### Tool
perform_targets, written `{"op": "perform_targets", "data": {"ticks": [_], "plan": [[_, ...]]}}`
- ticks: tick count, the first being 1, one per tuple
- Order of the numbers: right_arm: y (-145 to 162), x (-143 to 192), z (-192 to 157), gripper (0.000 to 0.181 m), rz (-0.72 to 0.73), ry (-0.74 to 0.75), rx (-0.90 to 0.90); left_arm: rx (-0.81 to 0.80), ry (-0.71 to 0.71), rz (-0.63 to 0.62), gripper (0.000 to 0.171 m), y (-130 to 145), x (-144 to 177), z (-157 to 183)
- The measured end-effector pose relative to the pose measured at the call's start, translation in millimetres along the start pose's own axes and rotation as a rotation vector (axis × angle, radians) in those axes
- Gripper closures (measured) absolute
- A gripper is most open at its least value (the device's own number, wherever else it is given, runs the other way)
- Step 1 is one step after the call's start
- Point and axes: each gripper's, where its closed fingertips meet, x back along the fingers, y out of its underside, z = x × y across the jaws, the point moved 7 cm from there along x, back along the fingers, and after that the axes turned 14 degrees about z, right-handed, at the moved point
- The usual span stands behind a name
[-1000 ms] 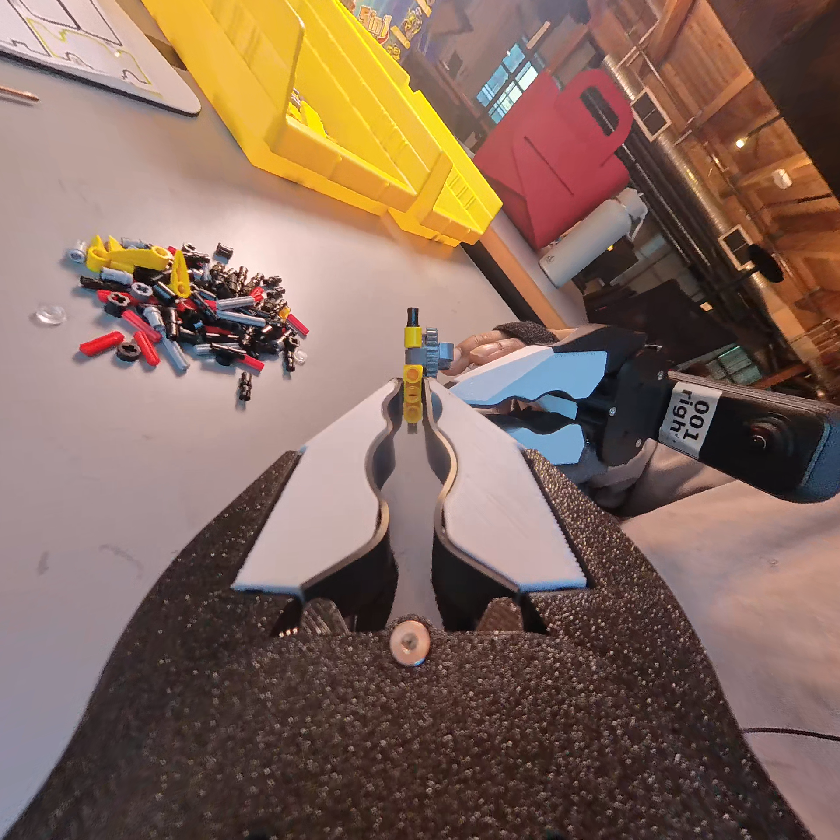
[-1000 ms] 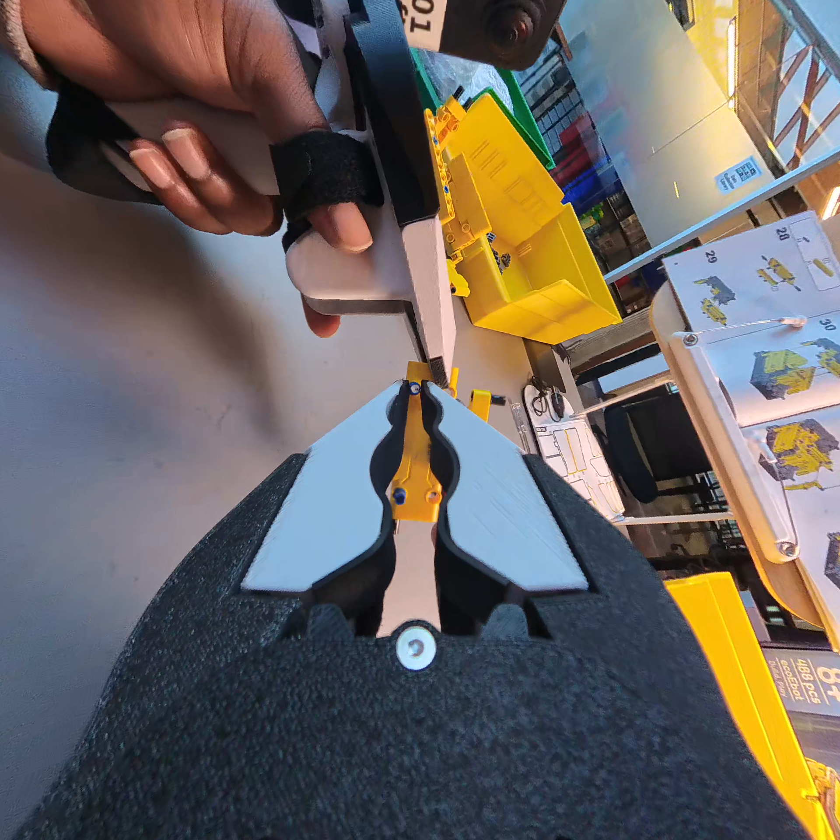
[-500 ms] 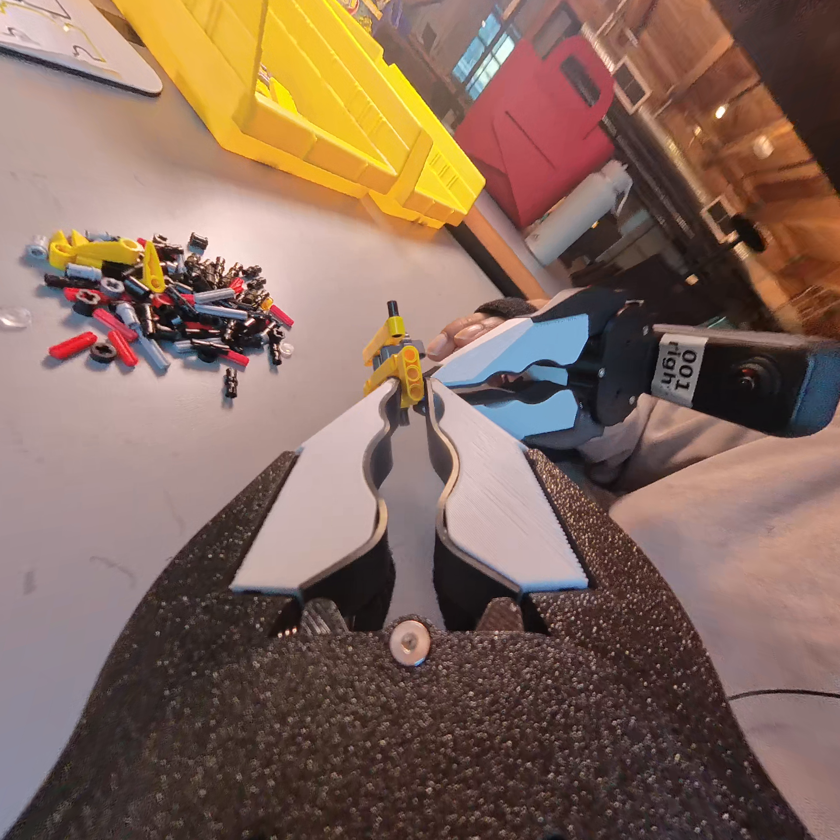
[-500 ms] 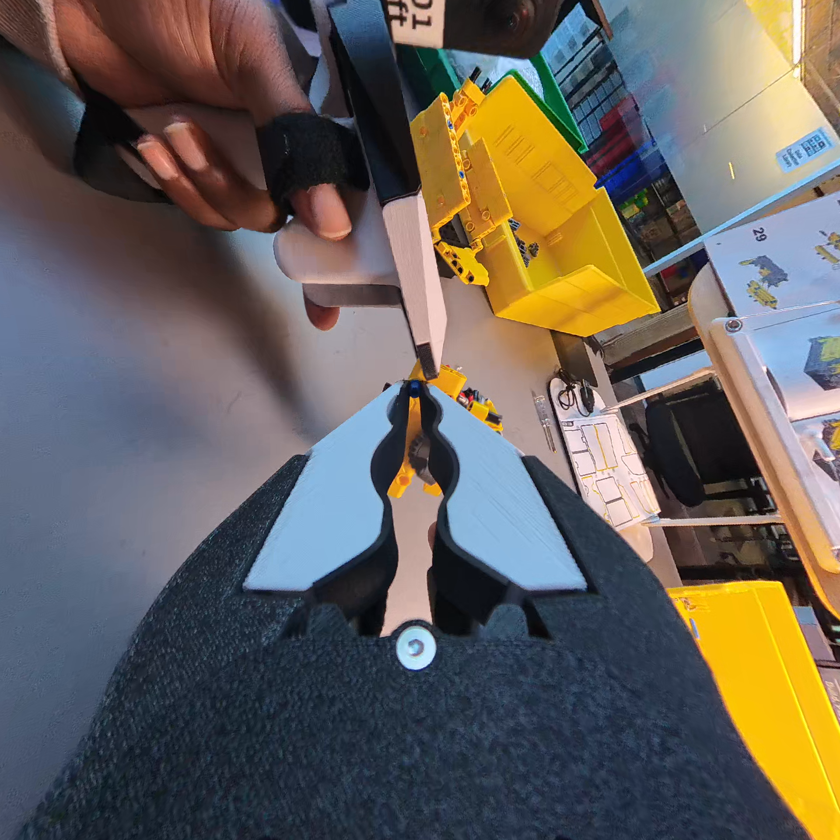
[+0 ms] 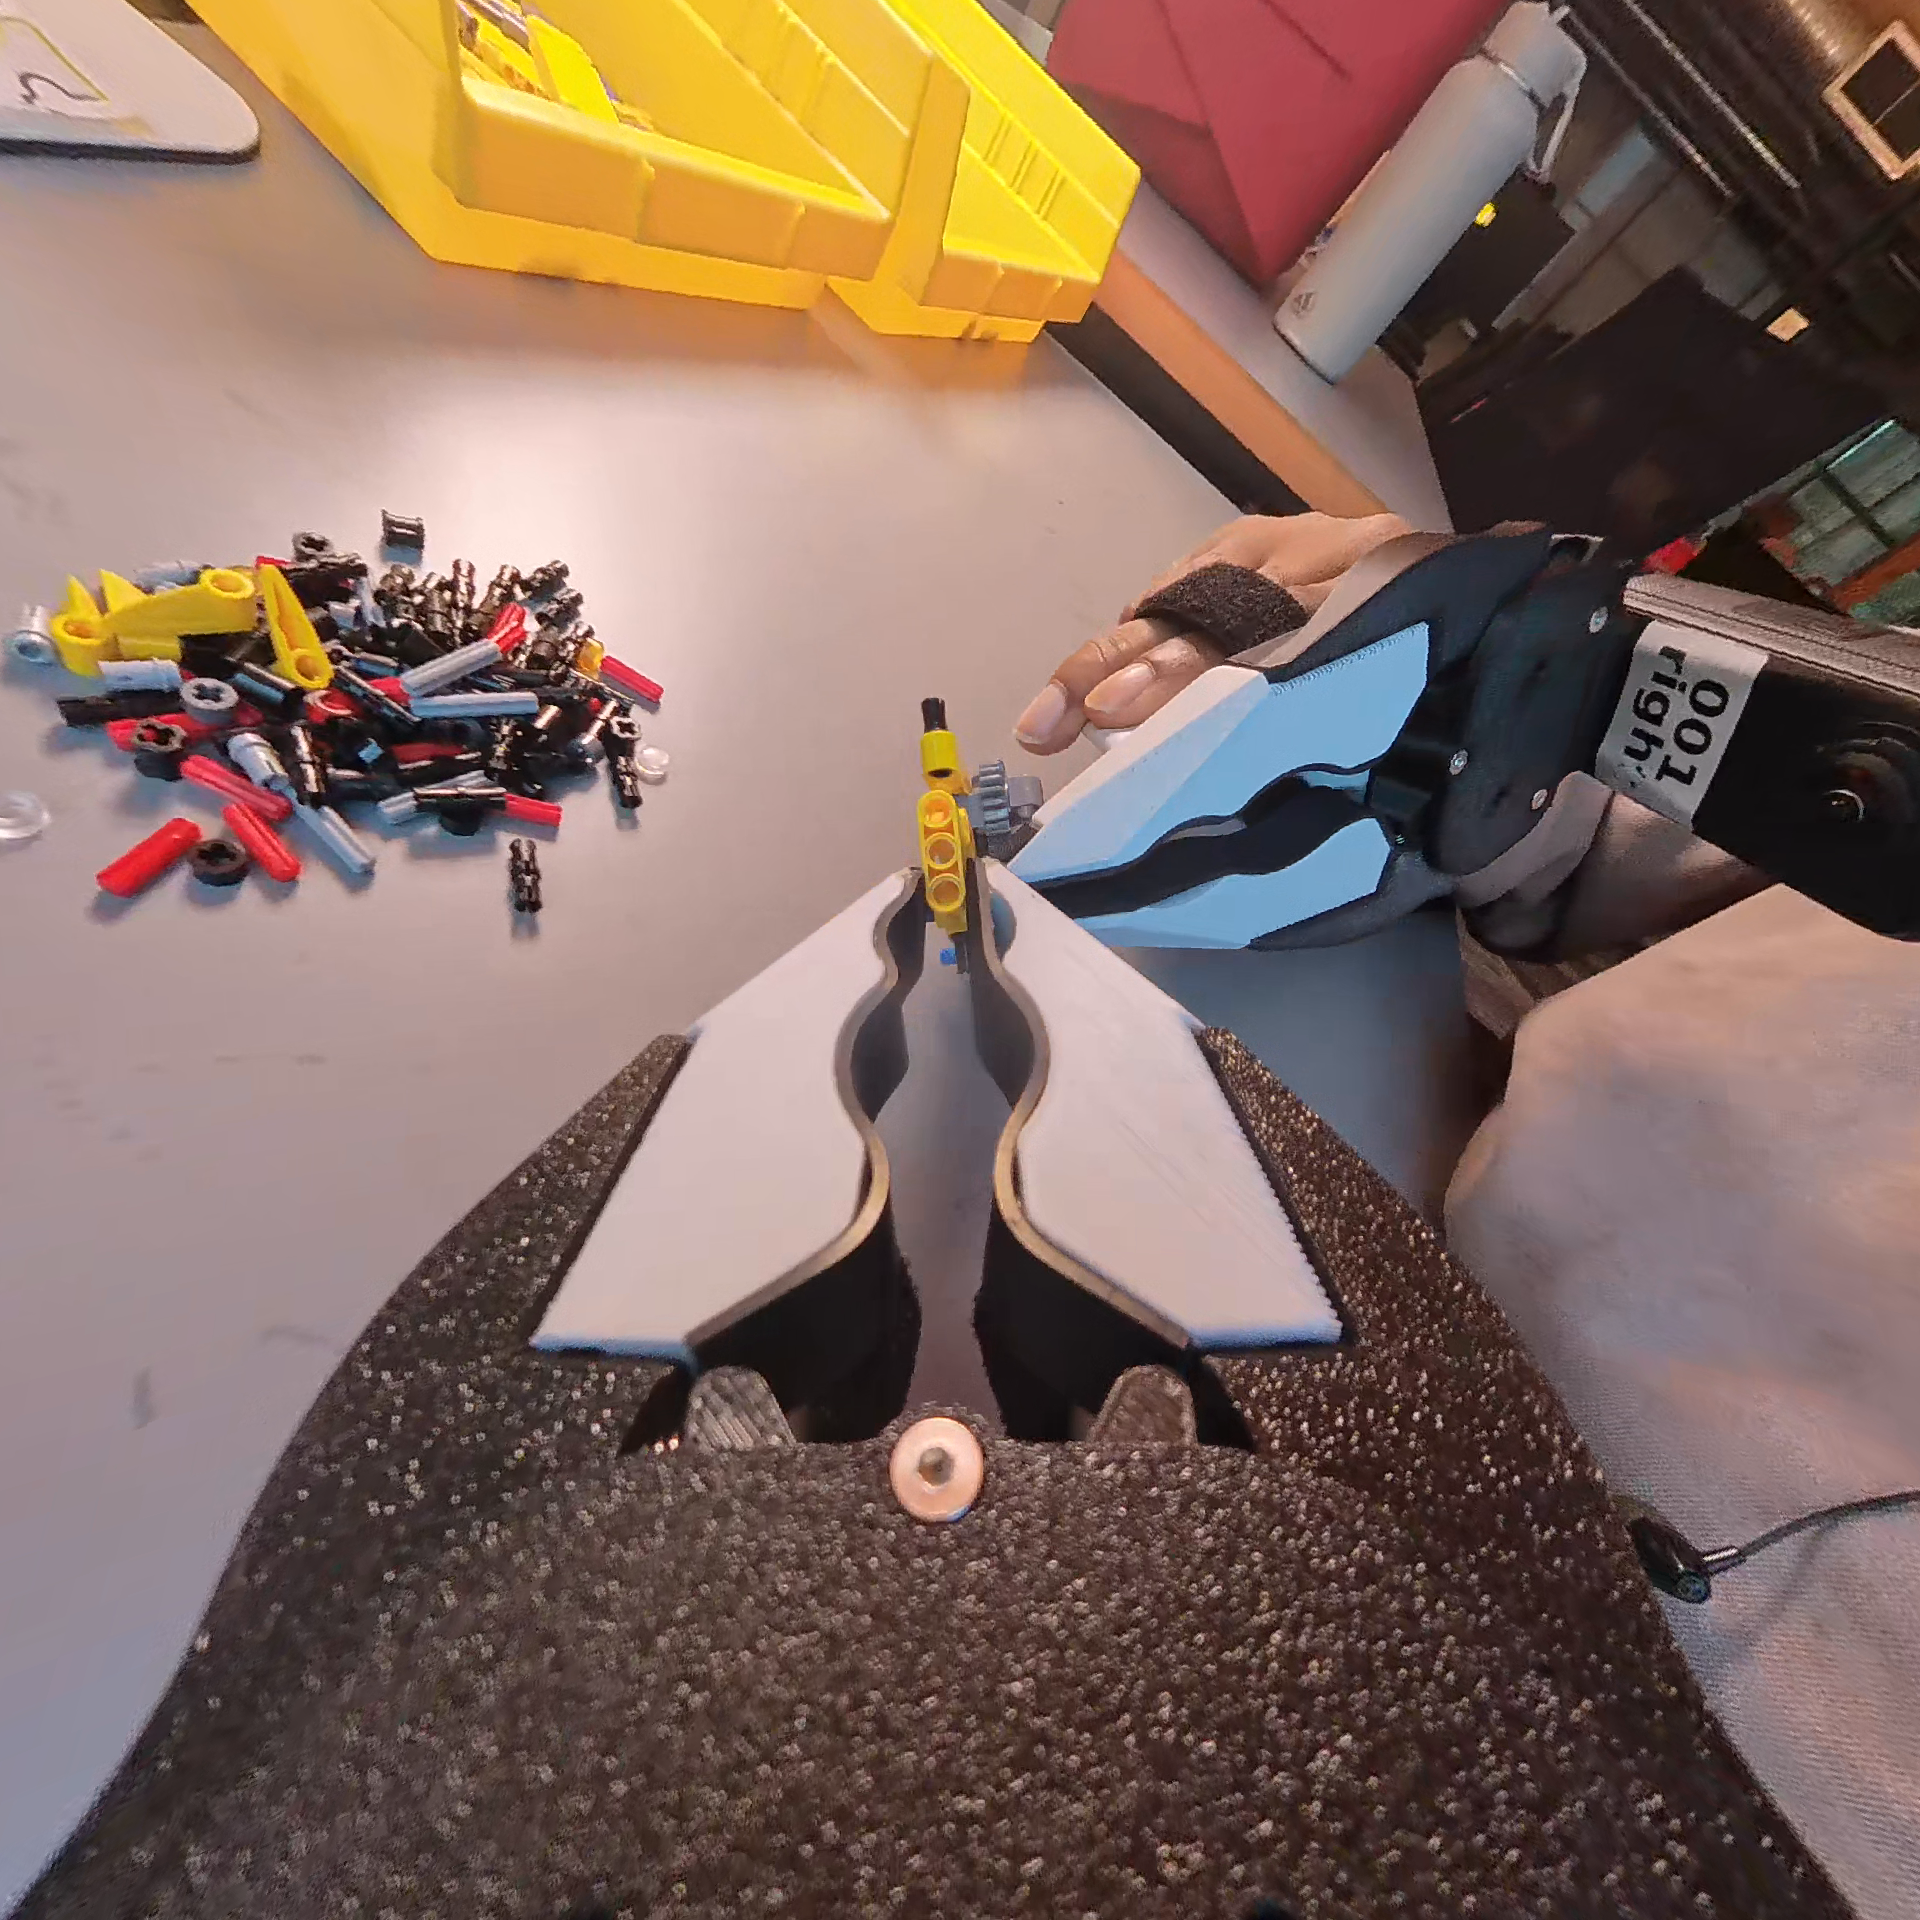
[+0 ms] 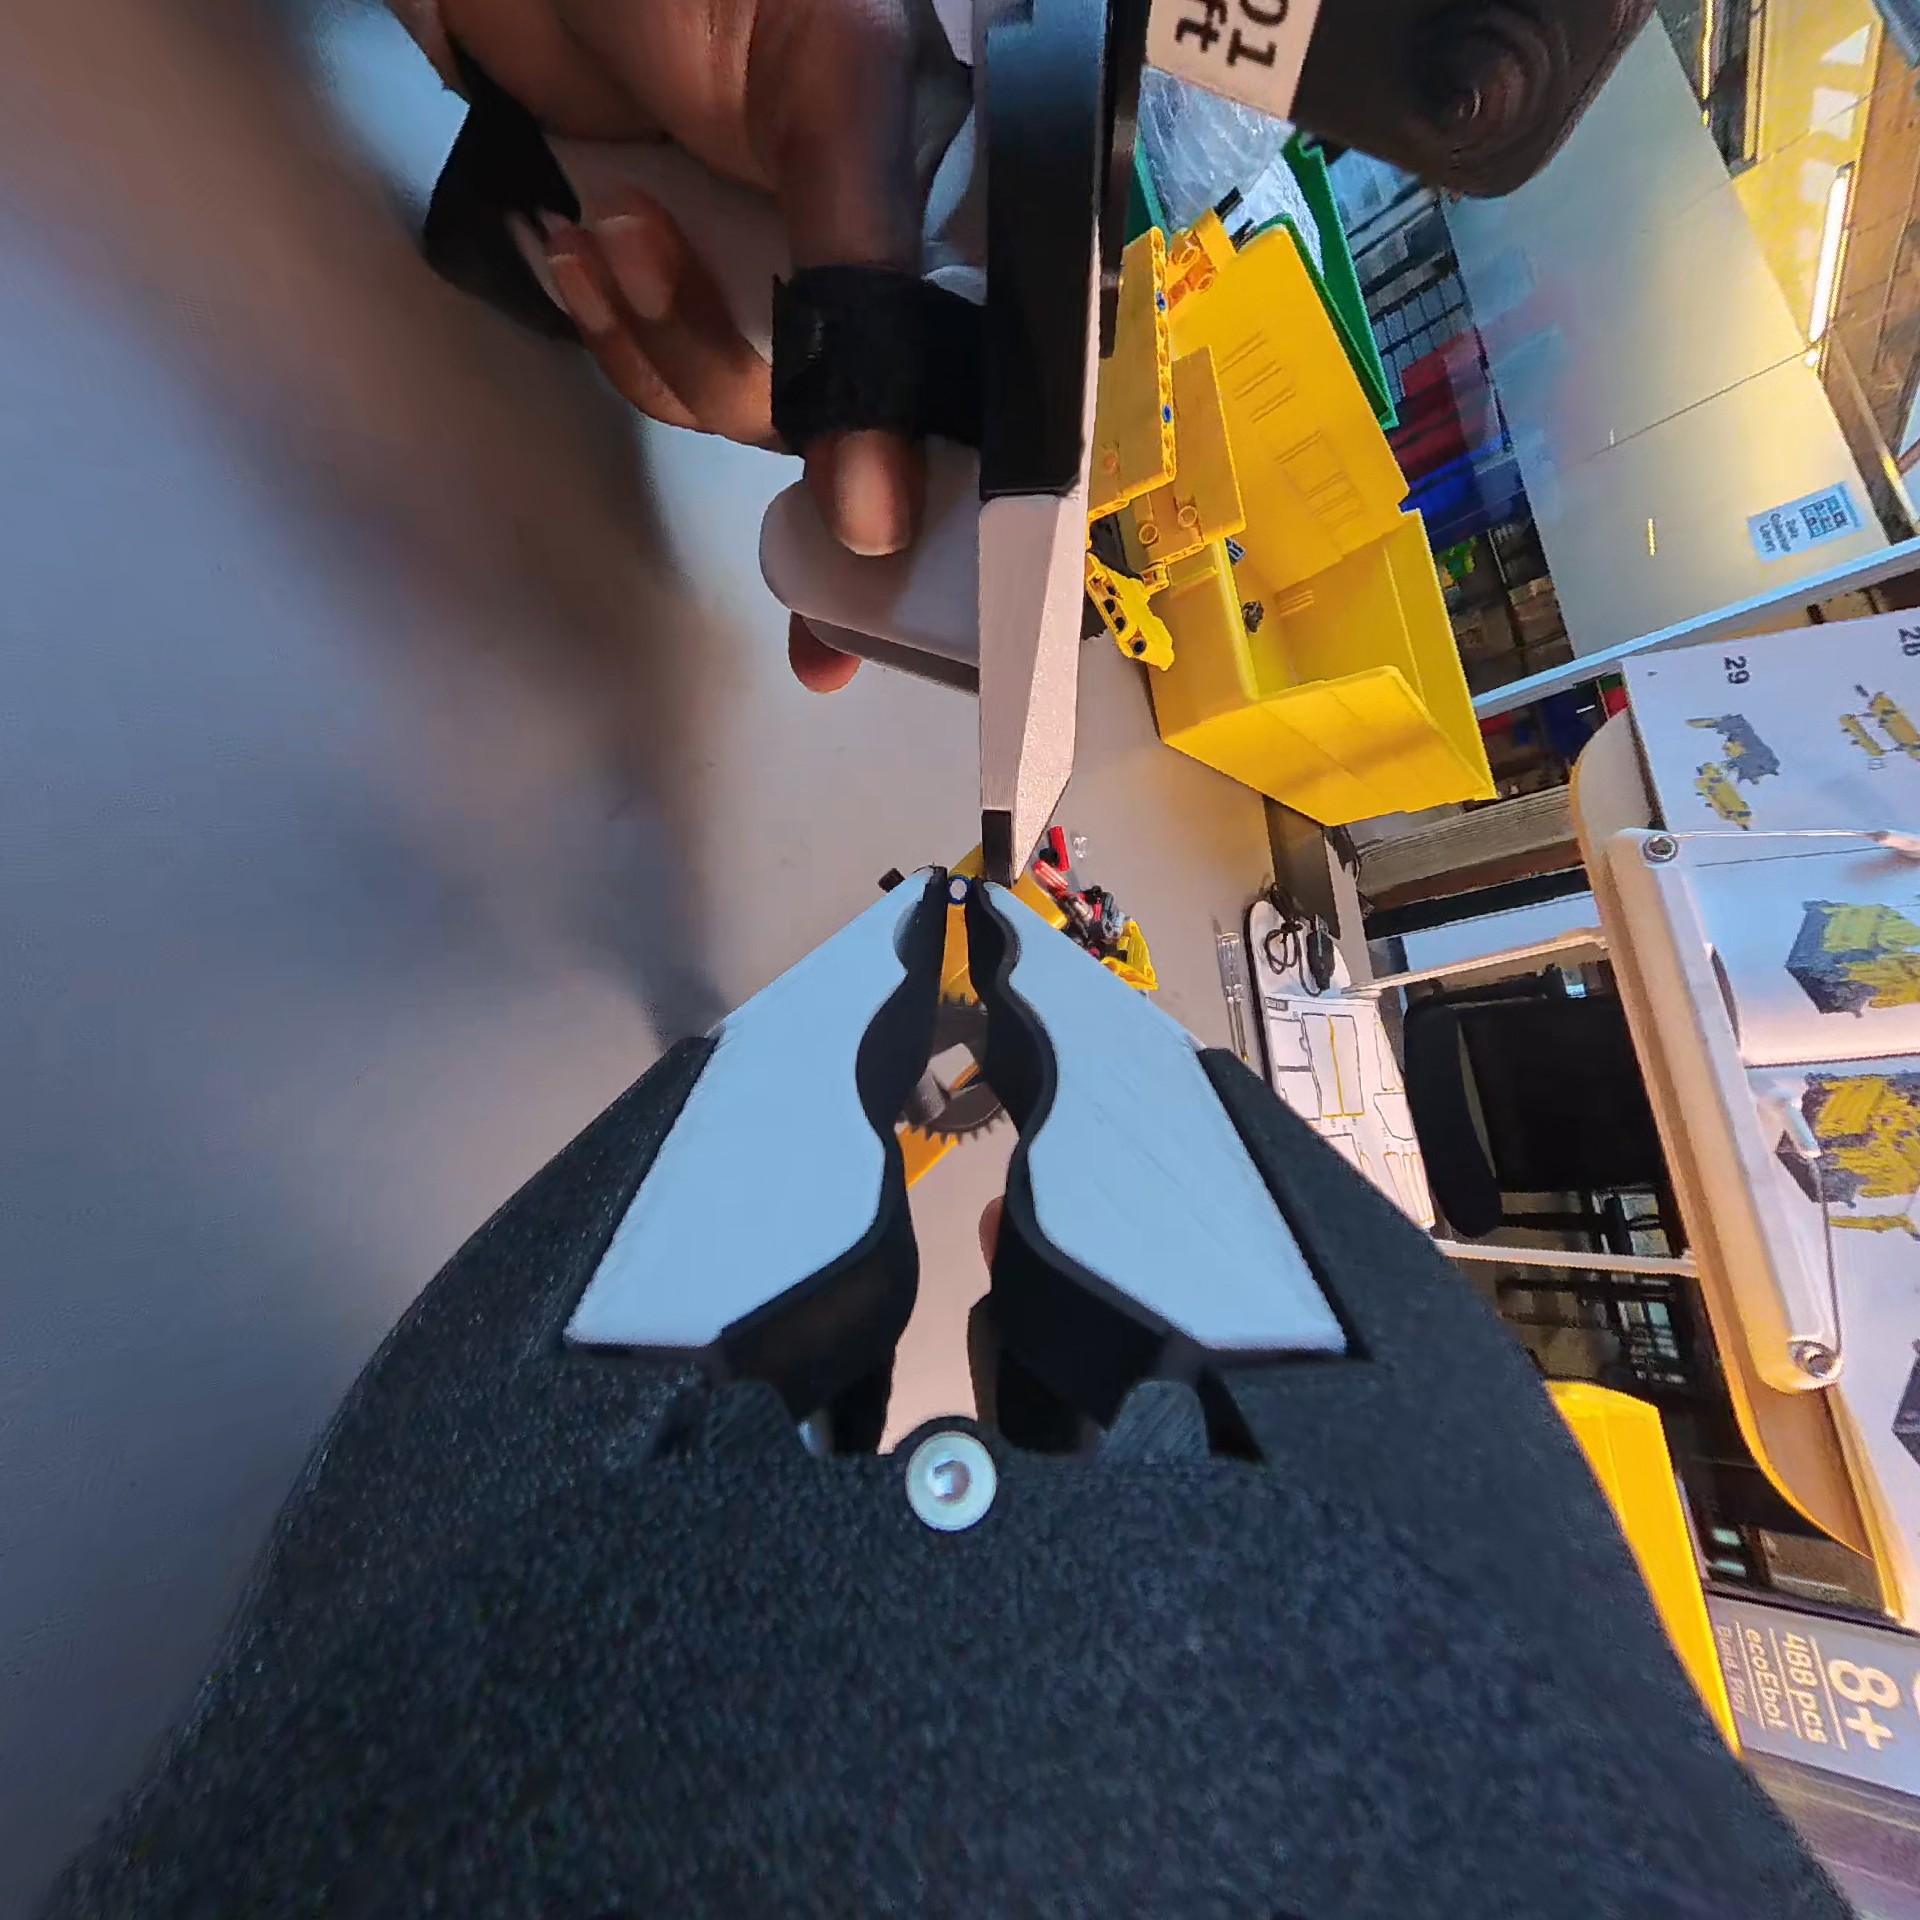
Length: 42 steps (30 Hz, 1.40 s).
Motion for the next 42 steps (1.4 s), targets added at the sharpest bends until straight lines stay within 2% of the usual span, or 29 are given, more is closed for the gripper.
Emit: {"op": "perform_targets", "data": {"ticks": [15,19,23,25,29,31,34,40,42], "plan": [[-11,18,-9,0.181,0.023,-0.057,-0.027,0.022,0.062,-0.092,0.166,10,-8,9],[-9,25,0,0.181,0.064,-0.113,-0.208,0.012,0.079,-0.098,0.164,11,-7,13],[0,23,6,0.180,0.122,-0.065,-0.326,0.086,0.089,0.003,0.162,3,0,10],[4,25,16,0.179,0.172,-0.022,-0.396,0.111,0.114,0.052,0.138,-2,6,12],[4,28,33,0.179,0.277,0.056,-0.569,-0.008,0.065,0.031,0.133,1,1,16],[0,27,37,0.178,0.310,0.081,-0.620,-0.040,0.062,0.041,0.136,1,-7,21],[-7,24,40,0.178,0.352,0.095,-0.671,-0.079,0.056,0.073,0.159,-3,-13,24],[-7,21,35,0.176,0.321,0.098,-0.661,-0.196,-0.040,0.044,0.165,-3,-8,22],[-5,18,35,0.166,0.266,0.117,-0.650,-0.253,-0.087,0.026,0.165,-4,-8,21]]}}
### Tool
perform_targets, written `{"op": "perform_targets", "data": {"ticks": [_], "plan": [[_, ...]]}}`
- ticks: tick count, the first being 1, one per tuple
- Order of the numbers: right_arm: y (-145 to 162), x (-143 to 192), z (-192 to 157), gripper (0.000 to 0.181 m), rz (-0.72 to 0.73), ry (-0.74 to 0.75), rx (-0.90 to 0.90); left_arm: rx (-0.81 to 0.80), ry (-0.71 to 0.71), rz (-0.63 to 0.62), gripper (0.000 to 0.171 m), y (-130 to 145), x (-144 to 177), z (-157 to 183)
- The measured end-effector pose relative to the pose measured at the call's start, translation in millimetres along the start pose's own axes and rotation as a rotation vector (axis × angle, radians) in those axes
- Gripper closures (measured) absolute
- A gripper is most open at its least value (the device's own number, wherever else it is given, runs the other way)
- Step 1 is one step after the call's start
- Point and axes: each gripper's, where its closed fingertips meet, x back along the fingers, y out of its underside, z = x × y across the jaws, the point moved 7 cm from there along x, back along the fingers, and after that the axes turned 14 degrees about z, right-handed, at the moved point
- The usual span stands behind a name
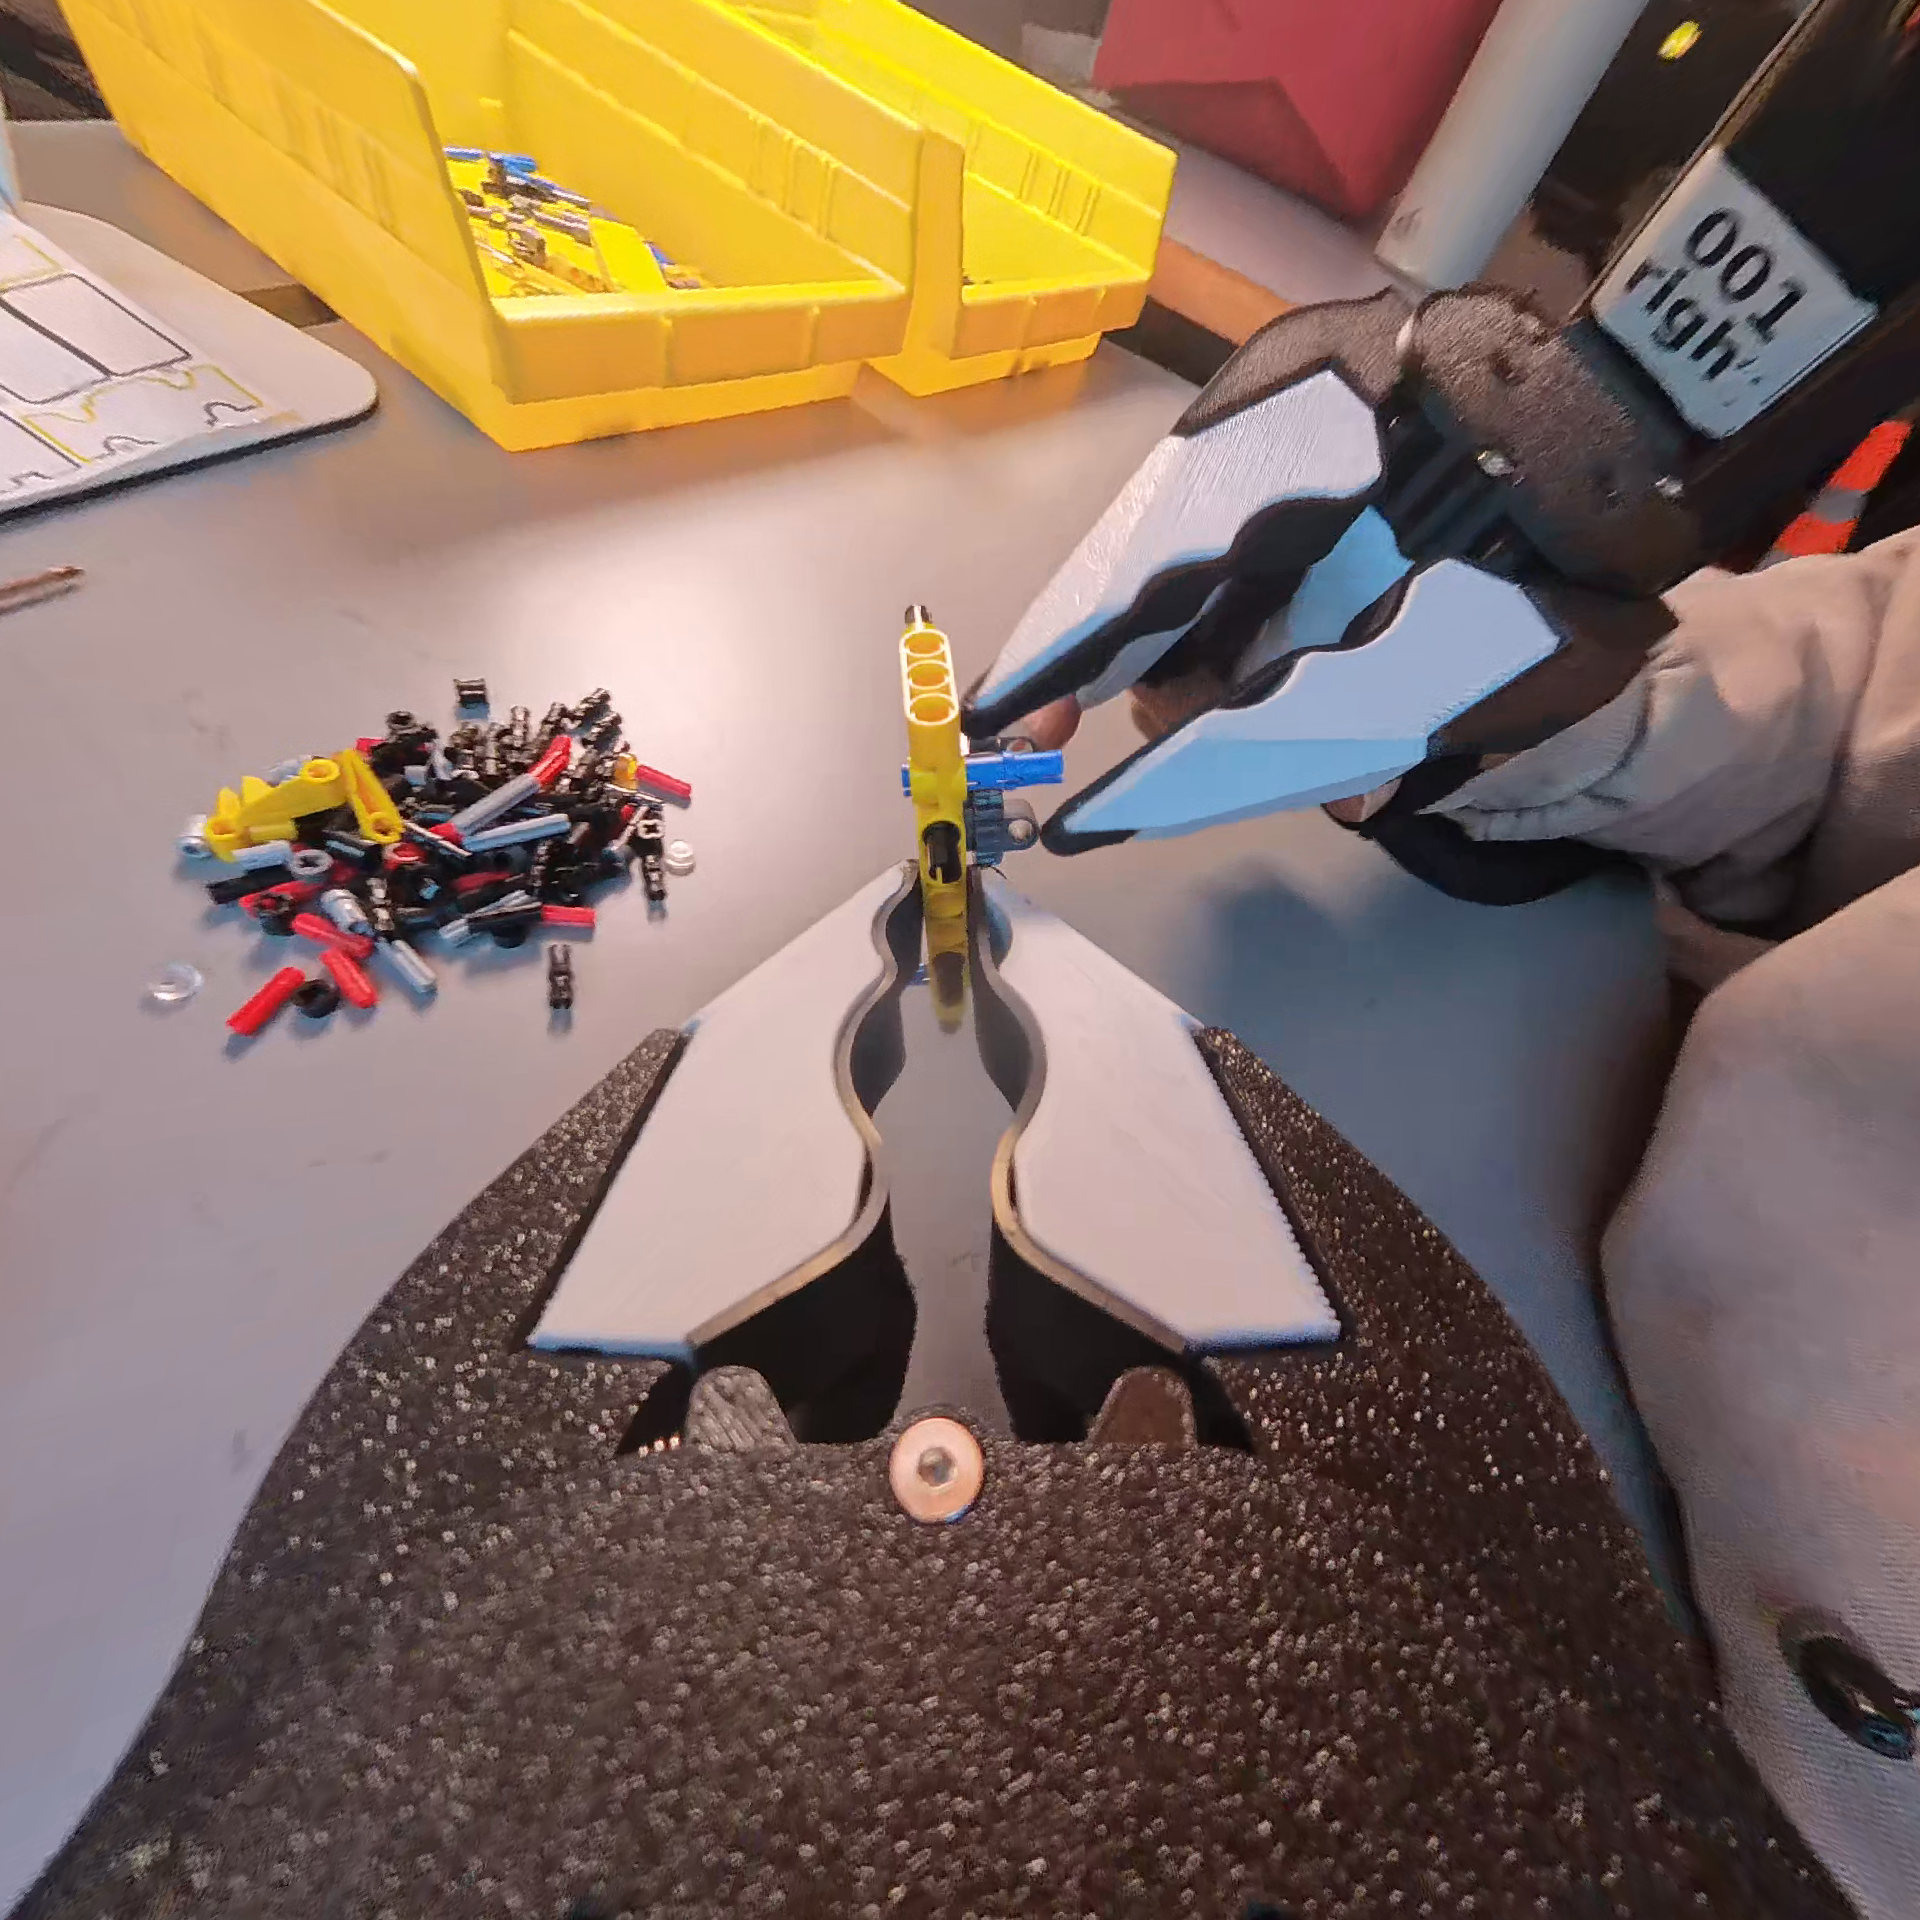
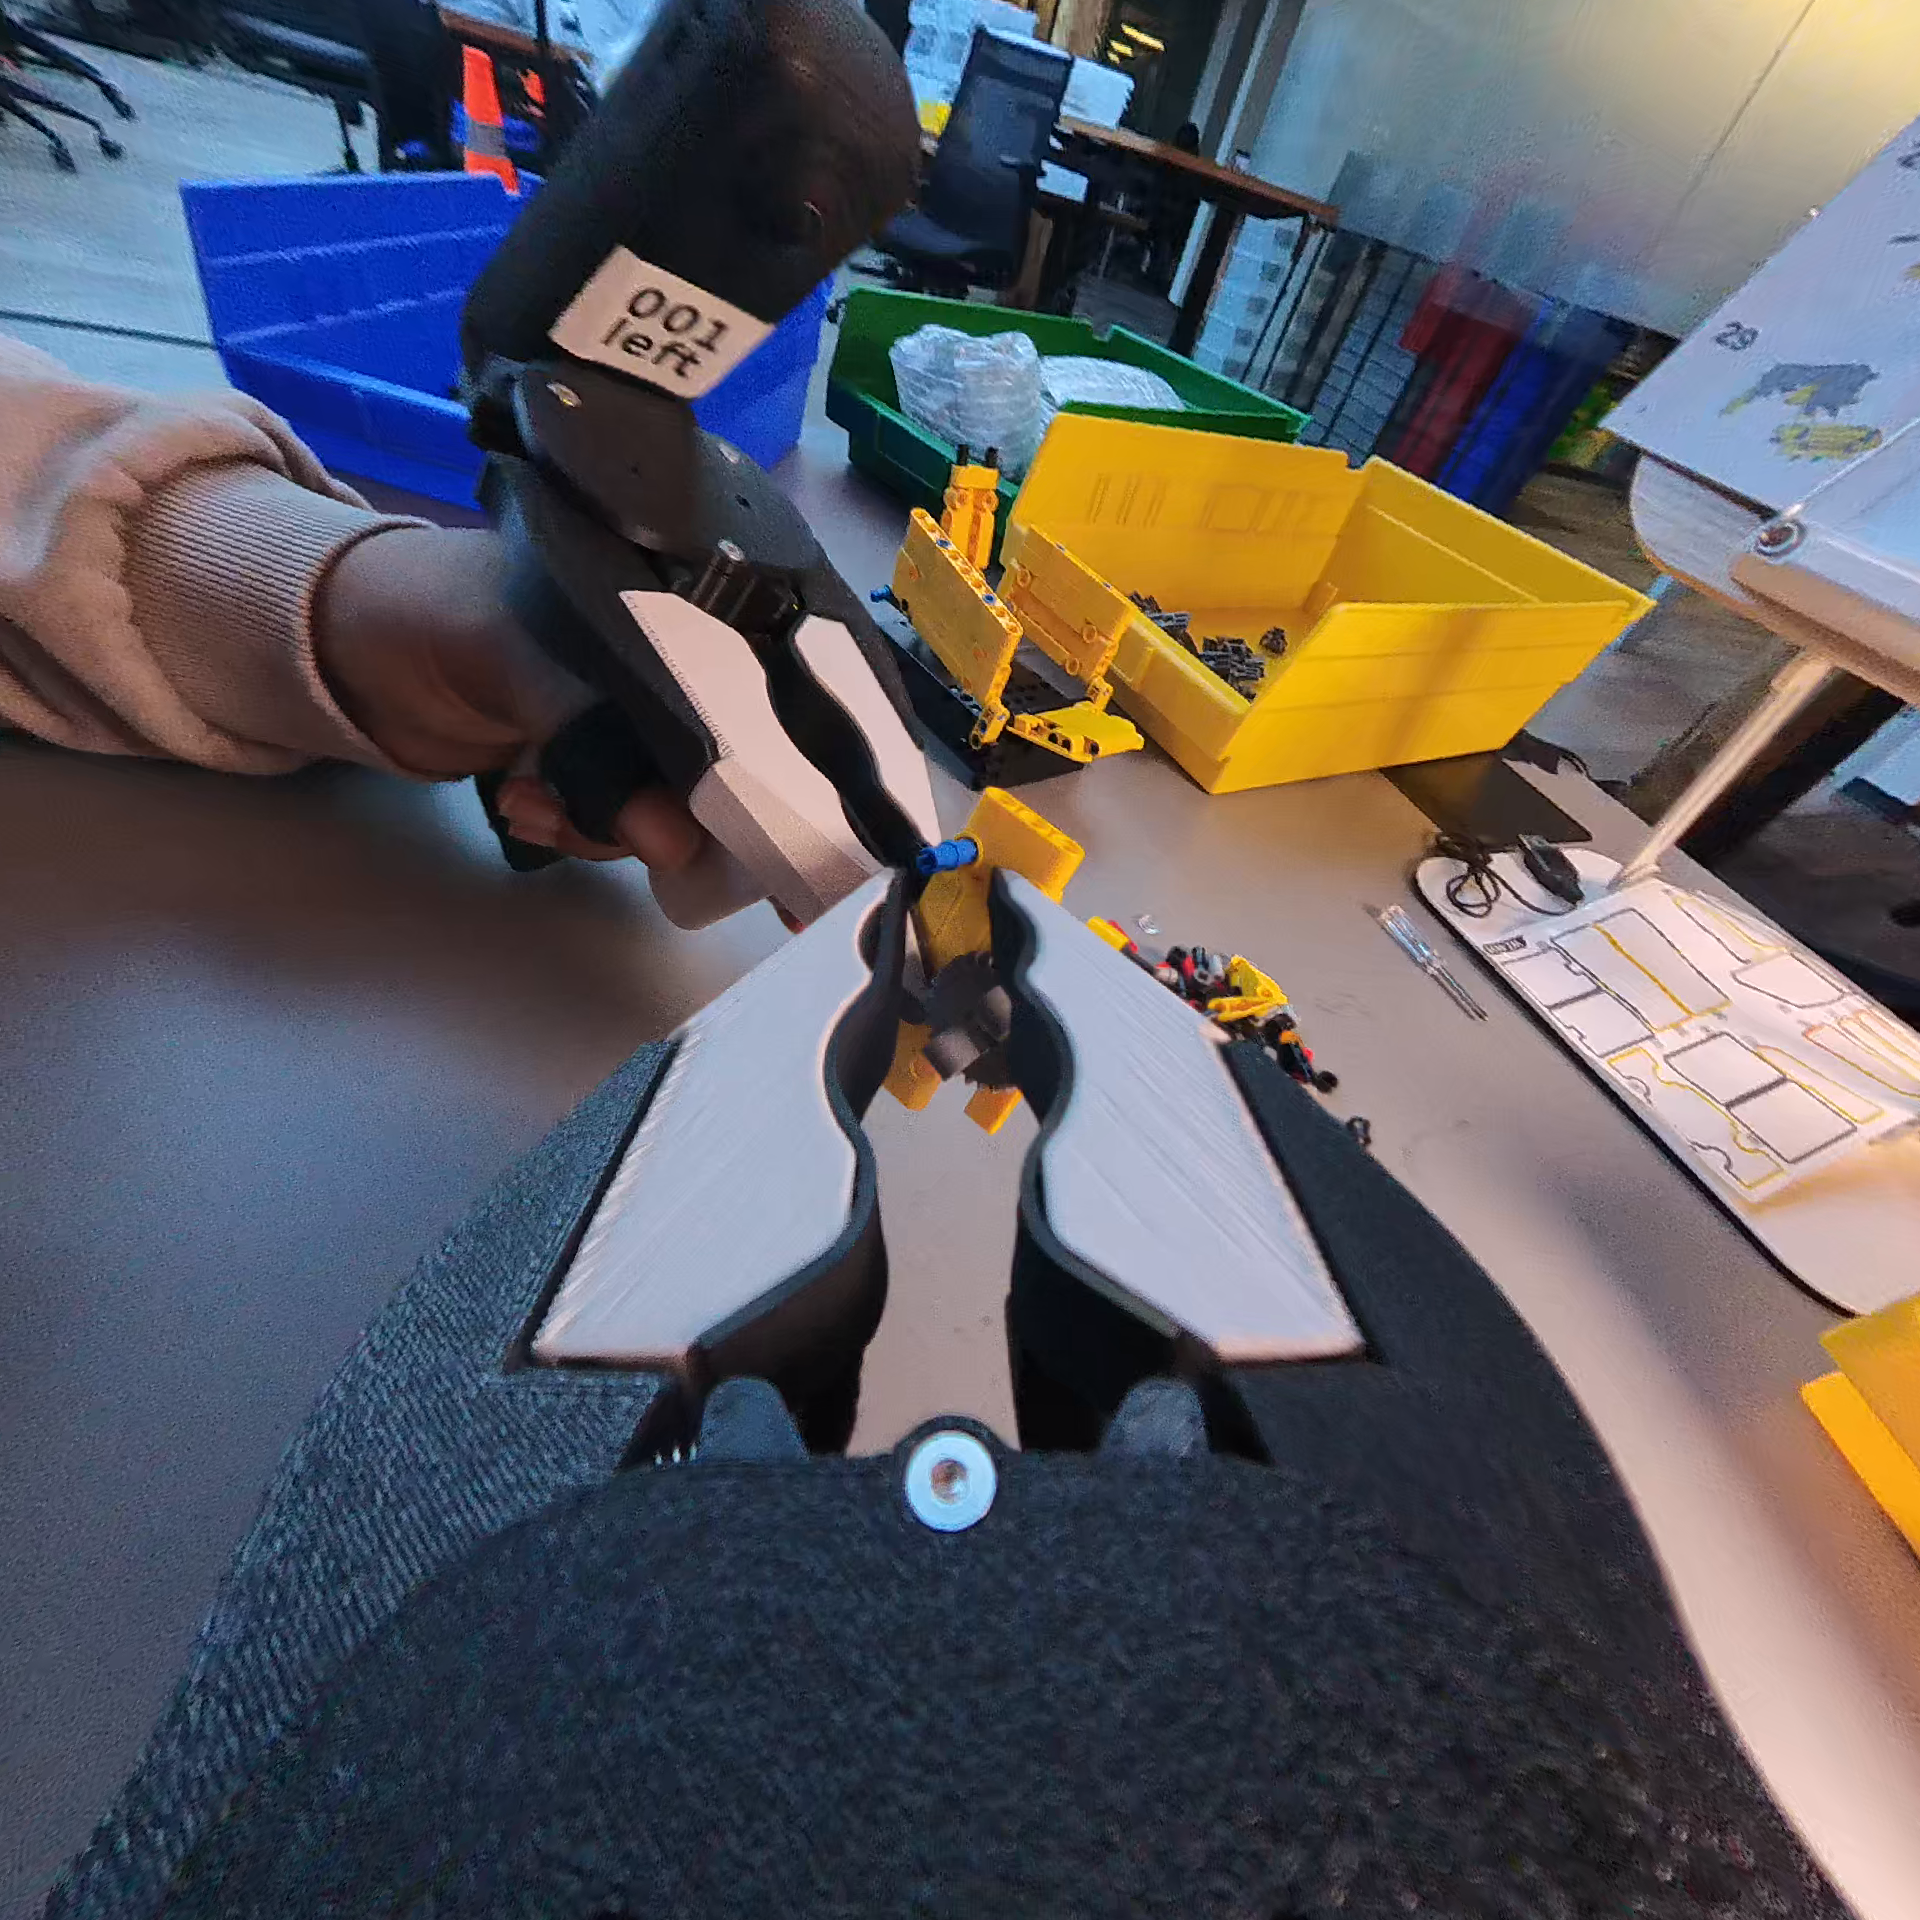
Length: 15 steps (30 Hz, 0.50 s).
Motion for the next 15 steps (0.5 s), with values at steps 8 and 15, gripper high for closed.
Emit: {"op": "perform_targets", "data": {"ticks": [8,15], "plan": [[4,-12,1,0.166,-0.041,-0.022,-0.441,-0.503,-0.230,-0.041,0.165,-5,6,-6],[9,-14,3,0.171,0.019,-0.112,-0.755,-0.984,-0.343,-0.072,0.165,-8,9,5]]}}
